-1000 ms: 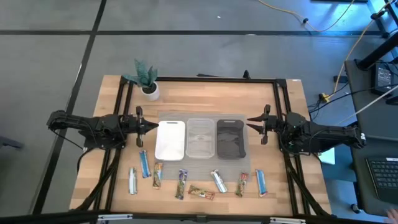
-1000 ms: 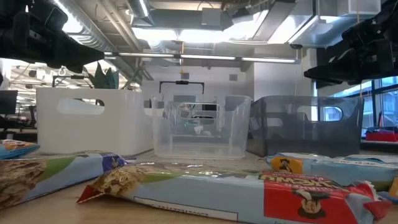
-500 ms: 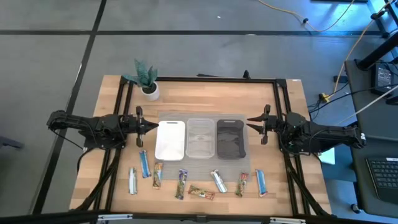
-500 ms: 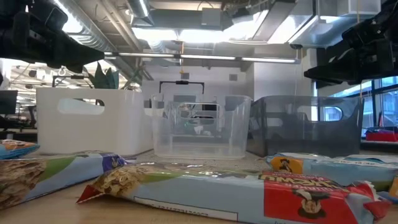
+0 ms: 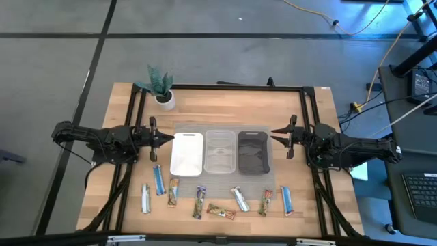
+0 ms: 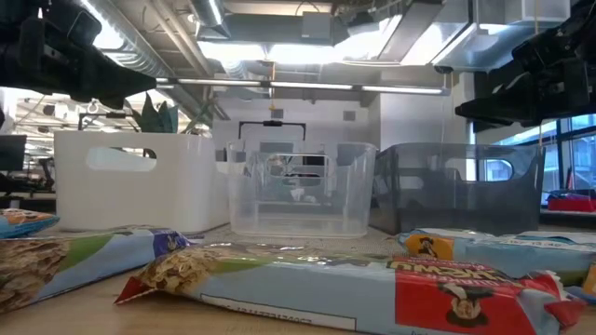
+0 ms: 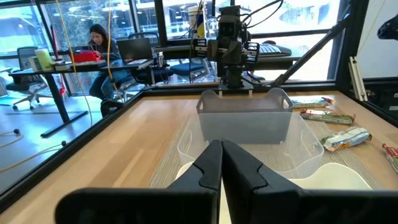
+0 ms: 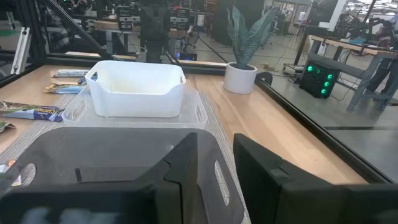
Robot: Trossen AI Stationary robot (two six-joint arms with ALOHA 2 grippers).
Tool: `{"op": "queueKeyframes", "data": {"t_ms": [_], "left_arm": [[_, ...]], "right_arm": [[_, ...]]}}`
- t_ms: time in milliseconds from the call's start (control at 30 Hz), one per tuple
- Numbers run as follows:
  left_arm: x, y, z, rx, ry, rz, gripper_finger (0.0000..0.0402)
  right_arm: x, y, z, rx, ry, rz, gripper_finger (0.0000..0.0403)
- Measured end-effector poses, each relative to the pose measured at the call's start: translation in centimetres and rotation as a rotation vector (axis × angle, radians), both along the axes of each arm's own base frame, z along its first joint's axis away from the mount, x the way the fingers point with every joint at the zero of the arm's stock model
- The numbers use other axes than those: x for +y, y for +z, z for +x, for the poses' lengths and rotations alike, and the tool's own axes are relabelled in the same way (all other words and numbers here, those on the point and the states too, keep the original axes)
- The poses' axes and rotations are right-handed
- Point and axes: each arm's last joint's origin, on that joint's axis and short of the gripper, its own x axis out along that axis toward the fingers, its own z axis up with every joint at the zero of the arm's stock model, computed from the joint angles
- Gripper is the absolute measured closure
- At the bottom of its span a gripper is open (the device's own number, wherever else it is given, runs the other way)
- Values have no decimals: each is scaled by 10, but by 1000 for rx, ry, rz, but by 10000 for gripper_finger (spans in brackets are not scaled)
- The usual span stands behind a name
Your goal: Pick and place Granola Bars by type
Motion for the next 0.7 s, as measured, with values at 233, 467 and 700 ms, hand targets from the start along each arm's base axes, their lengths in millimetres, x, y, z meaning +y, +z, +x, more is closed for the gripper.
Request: {"op": "queueKeyframes", "data": {"t_ms": [233,467,700], "left_arm": [[0,0,0,0,0,0,398],[0,0,0,0,0,0,398],[0,0,0,0,0,0,398]], "right_arm": [[0,0,0,1,0,0,295],[0,0,0,0,0,0,295],[0,0,0,-14,-6,82,295]]}}
